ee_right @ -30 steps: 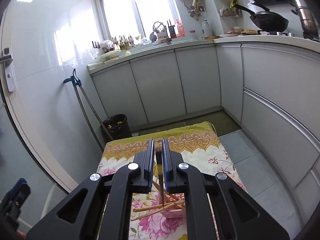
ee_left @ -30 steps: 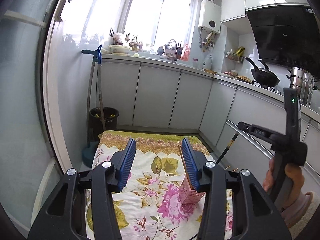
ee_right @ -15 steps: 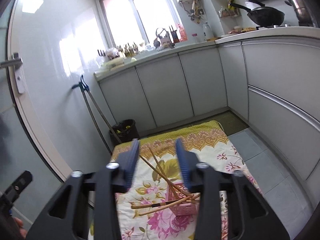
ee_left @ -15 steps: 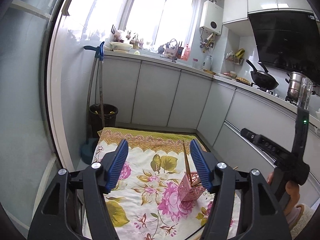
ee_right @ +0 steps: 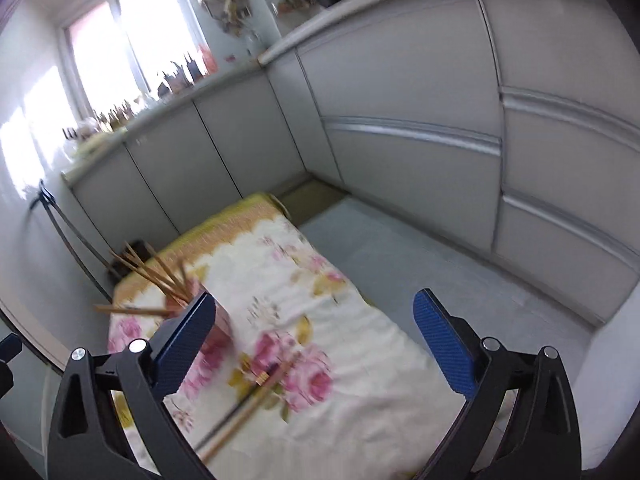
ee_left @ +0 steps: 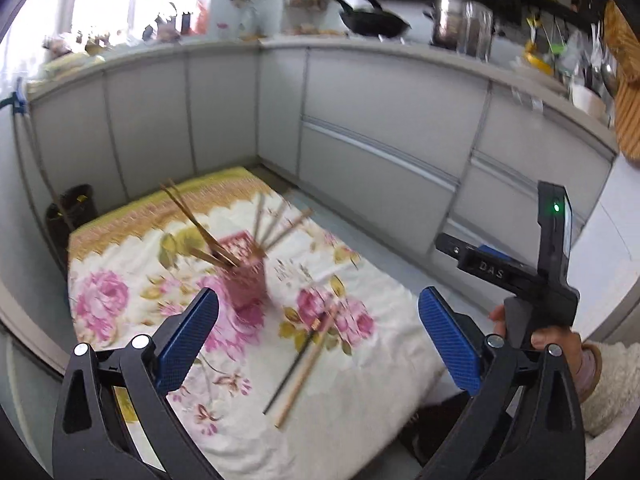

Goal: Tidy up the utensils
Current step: 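Move both open tools toward the loose chopsticks on the cloth, then grasp the loose black chopstick on the cloth with the left tool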

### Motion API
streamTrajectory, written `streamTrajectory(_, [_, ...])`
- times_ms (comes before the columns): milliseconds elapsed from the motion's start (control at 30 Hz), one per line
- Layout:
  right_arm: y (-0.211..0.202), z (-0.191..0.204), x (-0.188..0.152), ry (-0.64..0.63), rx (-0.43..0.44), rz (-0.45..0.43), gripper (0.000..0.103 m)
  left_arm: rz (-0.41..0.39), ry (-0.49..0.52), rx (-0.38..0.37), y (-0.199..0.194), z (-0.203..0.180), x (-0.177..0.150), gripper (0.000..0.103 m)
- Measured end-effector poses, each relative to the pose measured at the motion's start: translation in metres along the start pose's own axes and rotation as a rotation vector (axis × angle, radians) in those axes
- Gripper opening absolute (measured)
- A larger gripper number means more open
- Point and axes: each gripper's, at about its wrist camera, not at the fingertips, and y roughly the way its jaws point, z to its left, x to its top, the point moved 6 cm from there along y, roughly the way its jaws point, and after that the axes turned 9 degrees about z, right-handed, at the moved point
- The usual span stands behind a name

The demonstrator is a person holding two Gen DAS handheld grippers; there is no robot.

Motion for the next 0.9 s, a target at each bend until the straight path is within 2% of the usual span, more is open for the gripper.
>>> streamTrajectory(67, [0.022, -0.020, -0.005, 0.064, 0.006, 0.106, 0.096, 0.126, 0.068, -0.014, 0.047, -0.014, -0.004, 0.096])
streamTrajectory(133, [0.041, -0.029, -0.012, 0.042, 0.008, 0.208, 0.096, 0.199, 0.140, 0.034, 0.089, -0.022, -0.007, 0.092])
streamTrajectory(200, [0.056, -0.034, -0.021, 0.006, -0.025, 0.272, 0.096, 0.282, 0.203, 0.079, 0.130, -0.023, -0.009, 0.076])
streamTrajectory(233, [0.063, -0.036, -0.026, -0.010, -0.029, 0.311, 0.096, 0.331, 0.217, 0.089, 0.147, -0.019, -0.015, 0.057])
streamTrajectory(267, [0.069, -0.037, -0.032, -0.014, -0.021, 0.349, 0.096, 0.375, 0.234, 0.097, 0.165, -0.018, -0.017, 0.047])
streamTrajectory(333, [0.074, -0.037, -0.040, -0.003, 0.037, 0.389, 0.096, 0.431, 0.281, 0.150, 0.192, -0.016, -0.024, 0.040])
streamTrajectory(433, [0.072, -0.035, -0.035, -0.005, 0.082, 0.374, 0.096, 0.502, 0.342, 0.193, 0.220, -0.012, -0.034, 0.031])
streamTrajectory(533, [0.071, -0.033, -0.030, -0.001, 0.132, 0.370, 0.096, 0.525, 0.351, 0.219, 0.233, -0.007, -0.034, 0.031])
streamTrajectory(733, [0.073, -0.030, -0.034, -0.004, 0.161, 0.405, 0.096, 0.591, 0.355, 0.187, 0.251, -0.004, -0.031, 0.031])
streamTrajectory(900, [0.075, -0.035, -0.033, 0.022, 0.185, 0.419, 0.096, 0.622, 0.369, 0.201, 0.266, -0.001, -0.032, 0.031])
